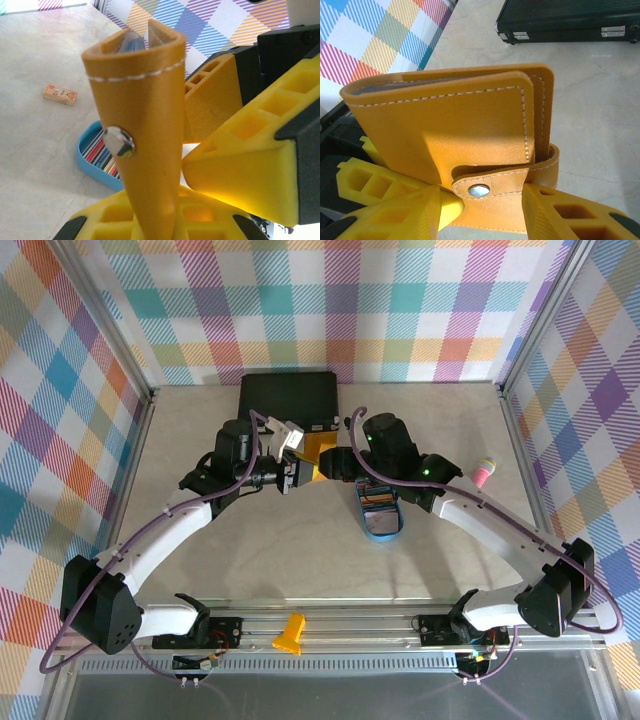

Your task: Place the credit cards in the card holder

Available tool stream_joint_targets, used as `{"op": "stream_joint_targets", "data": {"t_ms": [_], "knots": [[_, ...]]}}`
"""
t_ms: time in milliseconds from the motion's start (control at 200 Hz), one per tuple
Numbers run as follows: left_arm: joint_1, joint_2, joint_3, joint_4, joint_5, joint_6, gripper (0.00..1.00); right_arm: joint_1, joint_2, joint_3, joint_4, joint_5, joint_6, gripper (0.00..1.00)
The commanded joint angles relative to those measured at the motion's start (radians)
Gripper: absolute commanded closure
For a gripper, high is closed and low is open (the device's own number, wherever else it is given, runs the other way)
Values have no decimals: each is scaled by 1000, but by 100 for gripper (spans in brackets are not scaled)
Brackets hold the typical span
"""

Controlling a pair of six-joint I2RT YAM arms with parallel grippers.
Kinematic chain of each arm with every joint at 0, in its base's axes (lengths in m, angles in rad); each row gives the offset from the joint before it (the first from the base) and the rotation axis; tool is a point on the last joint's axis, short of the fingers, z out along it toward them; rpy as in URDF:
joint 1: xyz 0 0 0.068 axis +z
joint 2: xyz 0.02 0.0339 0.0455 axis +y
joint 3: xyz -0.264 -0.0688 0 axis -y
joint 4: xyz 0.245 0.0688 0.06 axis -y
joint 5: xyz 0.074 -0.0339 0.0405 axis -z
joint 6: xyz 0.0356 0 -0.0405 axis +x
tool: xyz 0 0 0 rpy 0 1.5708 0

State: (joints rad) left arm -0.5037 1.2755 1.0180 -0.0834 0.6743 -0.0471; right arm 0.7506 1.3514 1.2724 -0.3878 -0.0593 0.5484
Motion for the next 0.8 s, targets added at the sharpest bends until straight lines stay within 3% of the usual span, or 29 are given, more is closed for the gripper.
{"op": "stream_joint_targets", "data": {"t_ms": [0, 270, 605, 795], "knots": [[-33, -40, -21, 83, 163, 40, 100, 1, 22, 32, 17, 27, 30, 54], [-39, -39, -38, 114, 254, 63, 100, -4, 32, 41, 39, 20, 83, 51], [-39, -56, -44, 117, 243, 72, 100, -15, 58, 57, -17, 39, 82, 64], [-39, -51, -17, 56, 182, 77, 100, -27, 65, 75, -87, 72, 43, 80]]}}
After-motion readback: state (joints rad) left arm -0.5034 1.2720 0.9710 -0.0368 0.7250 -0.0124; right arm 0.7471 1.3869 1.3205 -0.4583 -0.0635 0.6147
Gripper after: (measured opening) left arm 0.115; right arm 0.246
